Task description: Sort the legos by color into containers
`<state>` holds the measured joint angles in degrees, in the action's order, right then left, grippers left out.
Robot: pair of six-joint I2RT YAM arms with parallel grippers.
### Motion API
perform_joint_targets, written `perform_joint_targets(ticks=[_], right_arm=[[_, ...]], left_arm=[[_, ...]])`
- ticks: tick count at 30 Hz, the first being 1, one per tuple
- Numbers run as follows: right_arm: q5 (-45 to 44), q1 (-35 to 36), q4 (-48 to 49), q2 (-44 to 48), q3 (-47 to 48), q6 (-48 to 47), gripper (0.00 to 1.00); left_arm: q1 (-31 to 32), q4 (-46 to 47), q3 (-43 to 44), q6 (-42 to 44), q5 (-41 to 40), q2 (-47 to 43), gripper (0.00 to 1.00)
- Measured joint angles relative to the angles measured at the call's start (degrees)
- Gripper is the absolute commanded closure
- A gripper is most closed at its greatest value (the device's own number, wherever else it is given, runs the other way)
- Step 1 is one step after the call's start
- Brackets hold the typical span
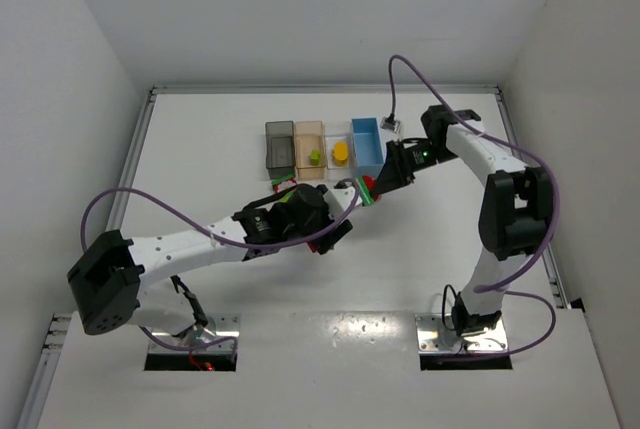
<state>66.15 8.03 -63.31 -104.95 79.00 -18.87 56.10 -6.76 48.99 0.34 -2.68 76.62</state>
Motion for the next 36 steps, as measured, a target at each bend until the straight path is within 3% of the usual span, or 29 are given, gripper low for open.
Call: perform_joint_targets(ticks=[4,12,25,30,36], right_arm=[[-0.2,-2.0,-1.7,0.0,1.1,-1.6,0.98],[-0.4,-2.5,-5.7,0.1,1.6,-5.2,0.98],[3.4,-4.6,-13.7,8.0,-5.7,-24.5,0.98],[8.8,-4.5,-14.4,7.3,-5.1,-26.6,0.98],[14.3,-4.0,-14.7,3.6,-2.3,-27.1,0.98]], left_arm=[[-0.5,-0.9,-0.9,-0.9,0.0,0.0,0.6],[-3.8,-2.3,-1.0,-3.9,2.4,0.3,0.25],[-10.7,-3.7,-2.4,-7.4,13.9,1.8,0.15],[-18.4,-0.9,-0.3,-13.4,26.6,2.3,0.15],[-26.3,13.1,3.8,-22.8,47.6,6.4,0.18]])
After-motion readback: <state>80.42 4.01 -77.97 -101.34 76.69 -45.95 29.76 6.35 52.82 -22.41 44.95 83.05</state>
